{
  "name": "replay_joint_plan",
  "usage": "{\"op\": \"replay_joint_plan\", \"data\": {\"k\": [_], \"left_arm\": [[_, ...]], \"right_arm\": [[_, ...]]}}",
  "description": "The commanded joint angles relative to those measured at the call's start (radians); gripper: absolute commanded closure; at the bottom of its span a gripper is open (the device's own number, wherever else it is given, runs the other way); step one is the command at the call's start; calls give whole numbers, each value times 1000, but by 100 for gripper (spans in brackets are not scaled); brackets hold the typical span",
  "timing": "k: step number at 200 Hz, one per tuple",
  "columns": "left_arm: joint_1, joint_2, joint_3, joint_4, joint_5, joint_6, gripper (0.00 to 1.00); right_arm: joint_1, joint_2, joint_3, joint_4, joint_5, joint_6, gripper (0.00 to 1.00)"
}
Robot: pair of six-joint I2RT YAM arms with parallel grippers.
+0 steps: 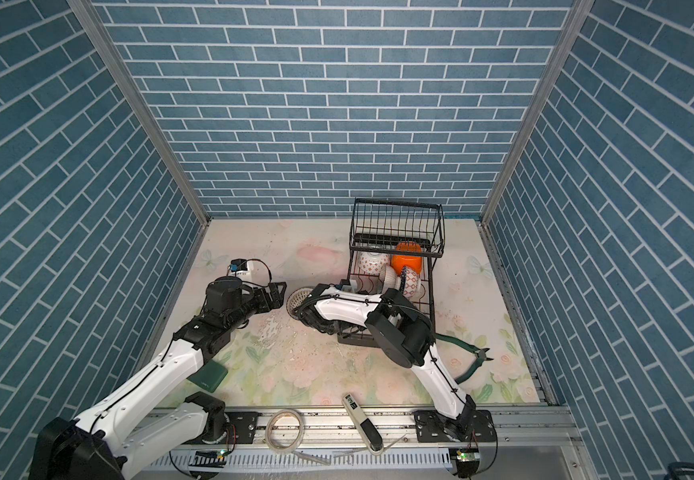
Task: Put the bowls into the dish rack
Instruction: 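Lower the green bowl into a rack slot beside the orange-patterned bowl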
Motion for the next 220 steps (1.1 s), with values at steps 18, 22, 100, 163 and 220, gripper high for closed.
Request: {"op": "replay_joint_plan", "data": {"k": [18,22,100,163,220], "left_arm": [[13,-34,-25,-7,-1,-3,0],[13,-35,-27,-6,-1,-4,0],[16,-31,-37,10,10,-21,0],[19,-46,-38,-6,7,-20,0],[20,-32,-19,-49,10,-23,0]], "right_arm": [[22,70,38,78,-177,89,100],[22,69,40,74,-177,90,100],[20,69,52,42,-190,107,87],[21,54,47,40,-191,118,70],[20,3,32,79,-199,96,38]]}}
